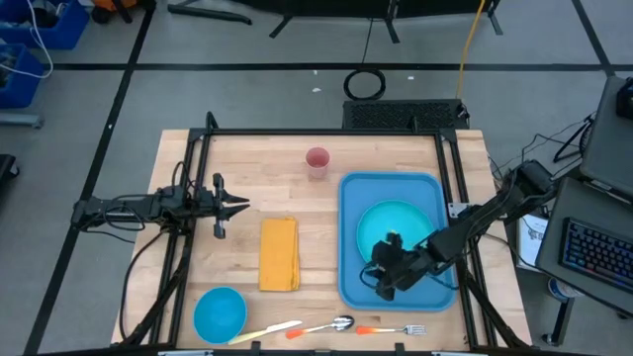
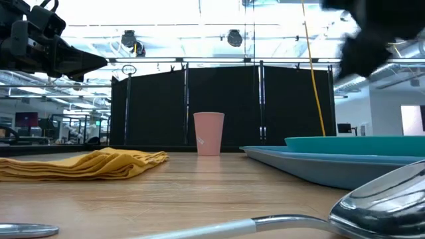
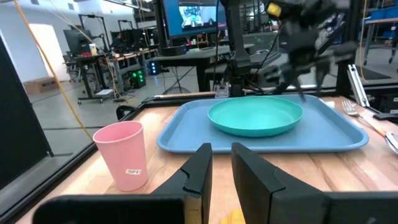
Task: Set up tray
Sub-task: Put the bowl on the blue plate on the blue tray
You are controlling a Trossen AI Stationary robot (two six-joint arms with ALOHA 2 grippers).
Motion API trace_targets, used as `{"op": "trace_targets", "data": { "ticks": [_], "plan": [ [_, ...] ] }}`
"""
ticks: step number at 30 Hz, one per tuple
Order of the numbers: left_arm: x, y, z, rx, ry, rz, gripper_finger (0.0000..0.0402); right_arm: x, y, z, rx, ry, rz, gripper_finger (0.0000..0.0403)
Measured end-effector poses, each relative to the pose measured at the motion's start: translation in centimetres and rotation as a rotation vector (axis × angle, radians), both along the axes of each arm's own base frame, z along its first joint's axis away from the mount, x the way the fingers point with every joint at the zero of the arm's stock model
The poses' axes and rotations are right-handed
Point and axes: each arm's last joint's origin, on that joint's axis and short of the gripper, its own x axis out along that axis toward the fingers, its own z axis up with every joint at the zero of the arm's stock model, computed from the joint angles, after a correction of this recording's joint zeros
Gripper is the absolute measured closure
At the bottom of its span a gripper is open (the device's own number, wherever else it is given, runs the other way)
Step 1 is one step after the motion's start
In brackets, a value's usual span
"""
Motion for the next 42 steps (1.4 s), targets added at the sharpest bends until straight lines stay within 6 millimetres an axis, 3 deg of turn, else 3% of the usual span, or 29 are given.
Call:
{"op": "trace_targets", "data": {
  "ticks": [5, 8, 16, 21, 35, 42],
  "plan": [
    [0.0, 0.0, 0.0, 0.000, 0.001, 0.000, 0.0334, 2.0, 1.0, 2.4, -0.234, -0.347, 0.208, 0.0291],
    [0.0, 0.0, 0.0, -0.001, -0.002, 0.000, 0.0334, 3.2, 0.8, 2.7, -0.338, -0.446, 0.245, 0.0297],
    [0.0, 0.0, 0.0, 0.000, 0.000, 0.000, 0.0334, 6.7, -1.4, 0.2, -0.412, -0.470, 0.313, 0.0298],
    [0.0, 0.0, 0.0, 0.000, 0.000, 0.000, 0.0334, 8.9, -1.7, -0.8, -0.436, -0.506, 0.400, 0.0298],
    [0.0, 0.0, 0.0, 0.000, 0.001, 0.000, 0.0334, 18.2, 0.4, 0.4, -0.618, -0.413, 0.637, 0.0298],
    [0.0, 0.0, 0.0, -0.001, 0.002, 0.000, 0.0334, 21.1, 1.0, 1.5, -0.684, -0.400, 0.752, 0.0298]
  ]
}}
